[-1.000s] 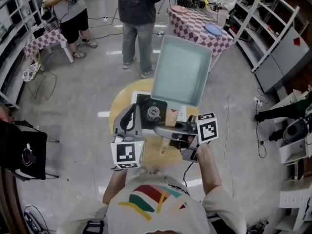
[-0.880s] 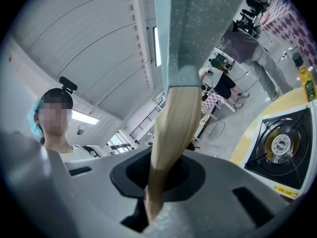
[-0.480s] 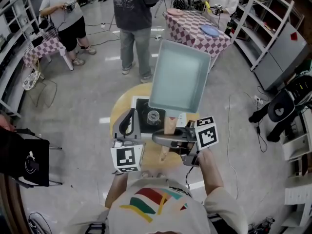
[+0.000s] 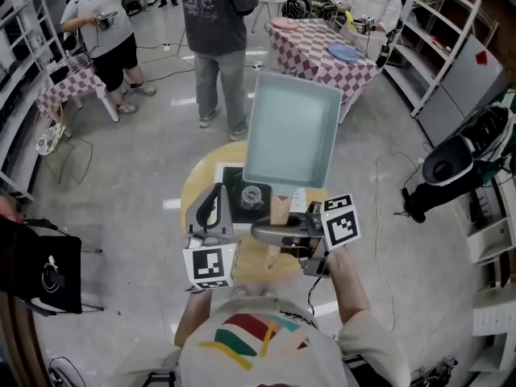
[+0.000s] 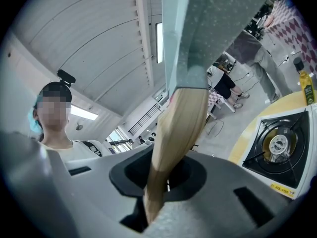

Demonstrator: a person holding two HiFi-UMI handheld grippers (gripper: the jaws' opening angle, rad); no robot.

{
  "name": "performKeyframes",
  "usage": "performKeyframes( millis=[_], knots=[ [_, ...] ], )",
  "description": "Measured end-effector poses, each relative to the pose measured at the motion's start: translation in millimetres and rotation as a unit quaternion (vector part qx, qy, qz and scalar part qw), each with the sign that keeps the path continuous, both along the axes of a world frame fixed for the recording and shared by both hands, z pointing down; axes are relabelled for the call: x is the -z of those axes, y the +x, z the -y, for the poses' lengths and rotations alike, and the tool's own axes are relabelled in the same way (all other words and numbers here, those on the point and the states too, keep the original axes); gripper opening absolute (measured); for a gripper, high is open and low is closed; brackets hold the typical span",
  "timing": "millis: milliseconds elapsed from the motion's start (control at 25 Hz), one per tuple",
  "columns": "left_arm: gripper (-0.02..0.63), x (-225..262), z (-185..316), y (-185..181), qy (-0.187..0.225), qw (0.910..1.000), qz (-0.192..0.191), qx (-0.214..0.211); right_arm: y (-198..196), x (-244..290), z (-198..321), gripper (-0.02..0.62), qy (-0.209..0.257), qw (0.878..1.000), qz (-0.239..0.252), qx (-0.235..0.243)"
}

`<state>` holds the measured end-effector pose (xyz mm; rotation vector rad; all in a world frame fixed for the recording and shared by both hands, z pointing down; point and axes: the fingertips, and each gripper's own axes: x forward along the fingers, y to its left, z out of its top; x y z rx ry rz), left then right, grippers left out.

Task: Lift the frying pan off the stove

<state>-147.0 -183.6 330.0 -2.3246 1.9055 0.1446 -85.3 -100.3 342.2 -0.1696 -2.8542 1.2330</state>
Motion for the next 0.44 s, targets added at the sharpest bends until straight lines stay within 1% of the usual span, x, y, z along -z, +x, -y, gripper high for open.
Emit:
performKeyframes(
  millis=[440],
  knots=[
    [0.006,1.5,-10.4,-5.8,-0.001,1.0,-0.001,0.008,-1.0,1.5,-9.0,0.032,0.002,1.0,-0.001,0.005]
  ],
)
